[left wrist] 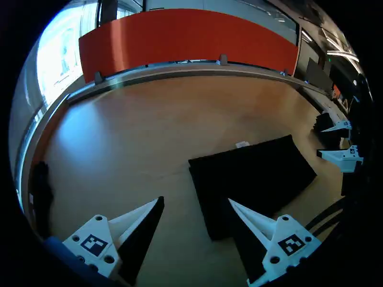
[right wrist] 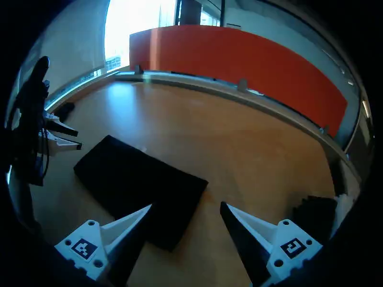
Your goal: Fold towel
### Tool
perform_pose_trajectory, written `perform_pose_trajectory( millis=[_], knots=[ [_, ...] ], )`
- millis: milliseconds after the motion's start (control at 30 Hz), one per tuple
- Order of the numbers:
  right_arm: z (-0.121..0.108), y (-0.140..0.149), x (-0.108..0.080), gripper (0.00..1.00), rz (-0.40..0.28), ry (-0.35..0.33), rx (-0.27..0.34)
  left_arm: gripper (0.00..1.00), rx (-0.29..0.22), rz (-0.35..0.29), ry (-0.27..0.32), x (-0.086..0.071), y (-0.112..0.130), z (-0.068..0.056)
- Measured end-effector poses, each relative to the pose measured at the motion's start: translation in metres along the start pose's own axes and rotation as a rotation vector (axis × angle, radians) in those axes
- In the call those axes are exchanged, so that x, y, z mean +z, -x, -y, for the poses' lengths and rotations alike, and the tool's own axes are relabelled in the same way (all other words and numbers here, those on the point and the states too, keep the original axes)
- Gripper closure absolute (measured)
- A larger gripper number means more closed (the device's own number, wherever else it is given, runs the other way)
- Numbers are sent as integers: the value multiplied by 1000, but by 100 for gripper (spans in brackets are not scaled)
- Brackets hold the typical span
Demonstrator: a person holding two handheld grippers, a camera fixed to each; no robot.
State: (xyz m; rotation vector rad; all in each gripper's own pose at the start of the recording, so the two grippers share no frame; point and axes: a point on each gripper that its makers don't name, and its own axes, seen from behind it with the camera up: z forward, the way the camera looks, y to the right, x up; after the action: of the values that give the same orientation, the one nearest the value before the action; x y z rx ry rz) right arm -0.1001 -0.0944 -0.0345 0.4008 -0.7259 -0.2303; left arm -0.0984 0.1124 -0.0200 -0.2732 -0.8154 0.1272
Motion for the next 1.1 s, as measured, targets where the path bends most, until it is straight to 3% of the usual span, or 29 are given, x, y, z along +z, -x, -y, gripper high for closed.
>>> perform_pose_trajectory(
  millis=[267,667,1100],
  knots=[
    [7,8,-13,0,-1,-7,-8,12,-19,-1,-4,-18,15,-5],
    [12,12,-15,0,-1,-37,-29,13,-17,-5,-16,-28,22,-3],
    [20,31,-12,0,46,-121,-108,12,-50,-10,-58,-50,39,7]
  ],
)
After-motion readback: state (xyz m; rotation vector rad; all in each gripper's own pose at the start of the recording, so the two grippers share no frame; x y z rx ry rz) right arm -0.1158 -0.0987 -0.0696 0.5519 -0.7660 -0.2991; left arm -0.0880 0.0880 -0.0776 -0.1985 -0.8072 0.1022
